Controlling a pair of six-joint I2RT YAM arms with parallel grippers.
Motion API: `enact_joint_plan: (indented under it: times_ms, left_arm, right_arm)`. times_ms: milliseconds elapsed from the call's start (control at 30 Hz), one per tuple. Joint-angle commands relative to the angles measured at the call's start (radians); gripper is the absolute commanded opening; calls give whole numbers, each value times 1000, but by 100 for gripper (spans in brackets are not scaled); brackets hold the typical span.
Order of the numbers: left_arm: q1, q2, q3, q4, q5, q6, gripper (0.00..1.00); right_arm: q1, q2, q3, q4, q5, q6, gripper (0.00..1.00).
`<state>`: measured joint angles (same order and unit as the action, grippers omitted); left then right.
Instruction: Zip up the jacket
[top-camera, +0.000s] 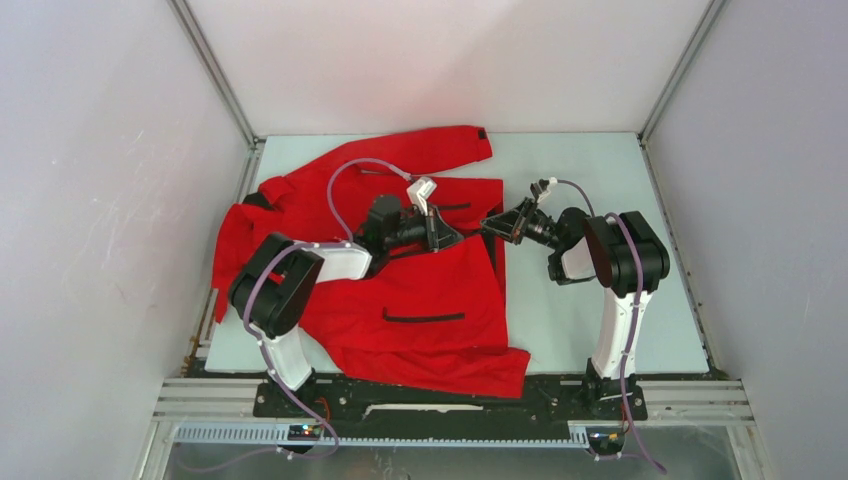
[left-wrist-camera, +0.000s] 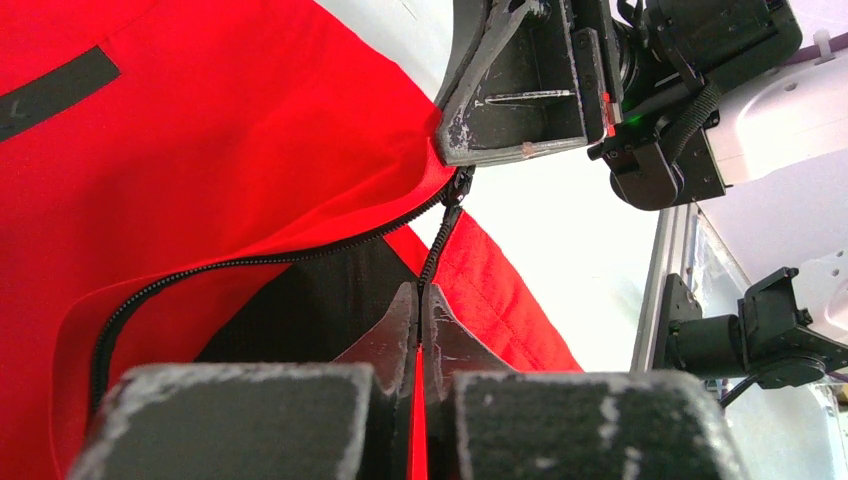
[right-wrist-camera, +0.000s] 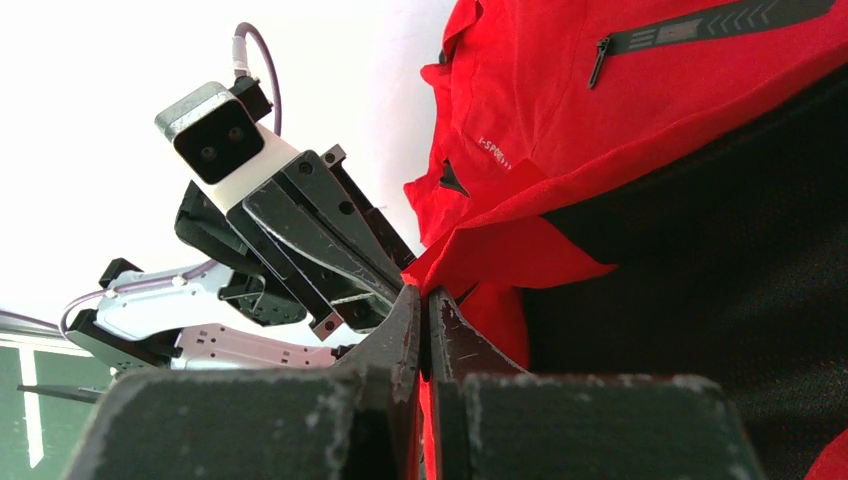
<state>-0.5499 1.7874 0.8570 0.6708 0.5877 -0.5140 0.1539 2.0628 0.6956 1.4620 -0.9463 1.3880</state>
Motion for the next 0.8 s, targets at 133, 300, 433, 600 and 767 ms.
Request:
enact_joint_plan:
  times_ms: [133, 300, 433, 600, 767]
  left_arm:
    - [10, -29, -15, 49, 9, 13, 0]
    - [10, -24, -7, 56, 15, 5, 0]
    - [10, -16, 2, 66, 17, -5, 0]
    - [9, -10, 8, 73, 15, -13, 0]
    - [6, -4, 20, 56, 17, -12, 0]
  right_arm:
    - [10, 8, 27, 63, -16, 2, 0]
    - [17, 13, 35, 64, -19, 4, 0]
    - [22, 17, 38, 63, -19, 8, 0]
    - [30, 22, 40, 64, -11, 15, 0]
    - [41, 20, 42, 64, -4, 20, 0]
